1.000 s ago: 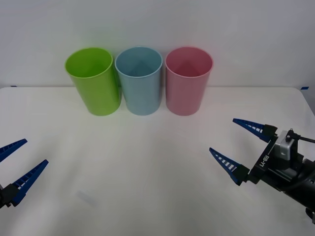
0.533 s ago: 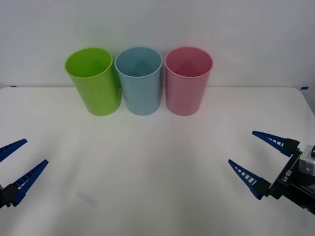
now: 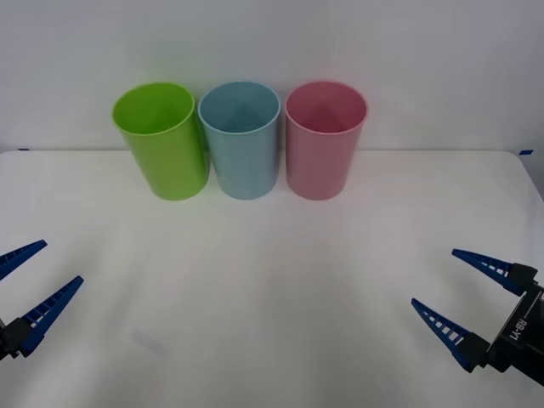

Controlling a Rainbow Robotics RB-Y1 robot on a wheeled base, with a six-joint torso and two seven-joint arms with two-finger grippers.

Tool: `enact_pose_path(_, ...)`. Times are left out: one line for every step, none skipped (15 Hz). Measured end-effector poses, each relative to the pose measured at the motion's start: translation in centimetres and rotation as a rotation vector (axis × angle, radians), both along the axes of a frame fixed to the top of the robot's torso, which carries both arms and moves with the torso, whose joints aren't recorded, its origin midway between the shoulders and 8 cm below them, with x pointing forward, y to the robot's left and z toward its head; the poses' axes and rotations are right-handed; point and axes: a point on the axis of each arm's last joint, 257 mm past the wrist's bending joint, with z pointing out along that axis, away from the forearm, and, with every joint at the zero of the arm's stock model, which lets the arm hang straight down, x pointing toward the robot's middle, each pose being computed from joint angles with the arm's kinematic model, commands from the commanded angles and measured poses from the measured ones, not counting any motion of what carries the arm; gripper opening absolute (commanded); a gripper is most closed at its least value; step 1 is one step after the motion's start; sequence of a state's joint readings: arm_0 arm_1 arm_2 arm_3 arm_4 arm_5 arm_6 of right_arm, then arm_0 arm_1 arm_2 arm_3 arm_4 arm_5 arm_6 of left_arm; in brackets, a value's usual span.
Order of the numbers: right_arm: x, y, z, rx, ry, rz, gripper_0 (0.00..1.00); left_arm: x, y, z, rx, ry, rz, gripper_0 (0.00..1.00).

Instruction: Grasp the object on the table and drop it into the matching bin: aluminum can to the light blue bin, PET bottle to the pink bin.

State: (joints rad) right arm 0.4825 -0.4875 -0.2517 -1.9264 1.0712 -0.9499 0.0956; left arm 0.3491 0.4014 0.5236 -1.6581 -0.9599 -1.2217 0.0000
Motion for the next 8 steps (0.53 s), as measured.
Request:
enact_pose_path(-0.2, -0.4, -0.4, 0.005, 0.011, -0.004, 1.0, 0.0, 0.0, 0.0, 0.0, 0.0, 0.0, 1.0)
enact_pose_path(-0.3, -0.7, -0.6, 0.007, 0.017, -0.004, 1.0, 0.0, 0.0, 0.0, 0.0, 0.0, 0.0, 1.0)
enact_pose_path(-0.4, -0.9, -0.7, 0.003, 0.017, -0.003, 1.0, 0.0, 0.0, 0.0, 0.0, 0.0, 0.0, 1.0)
enact_pose_path(-0.6, -1.1, -0.8, 0.003, 0.018, -0.002, 1.0, 0.0, 0.0, 0.0, 0.0, 0.0, 0.0, 1.0)
enact_pose_path(-0.7, -1.3, -0.9, 0.006, 0.022, -0.003, 1.0, 0.0, 0.0, 0.0, 0.0, 0.0, 0.0, 1.0)
enact_pose_path(-0.8, -1.4, -0.9, 0.007, 0.024, -0.003, 1.0, 0.0, 0.0, 0.0, 0.0, 0.0, 0.0, 1.0)
enact_pose_path(-0.8, -1.5, -0.9, 0.007, 0.024, -0.003, 1.0, 0.0, 0.0, 0.0, 0.0, 0.0, 0.0, 1.0)
enact_pose_path(-0.9, -1.5, -0.9, 0.008, 0.025, -0.004, 1.0, 0.0, 0.0, 0.0, 0.0, 0.0, 0.0, 1.0)
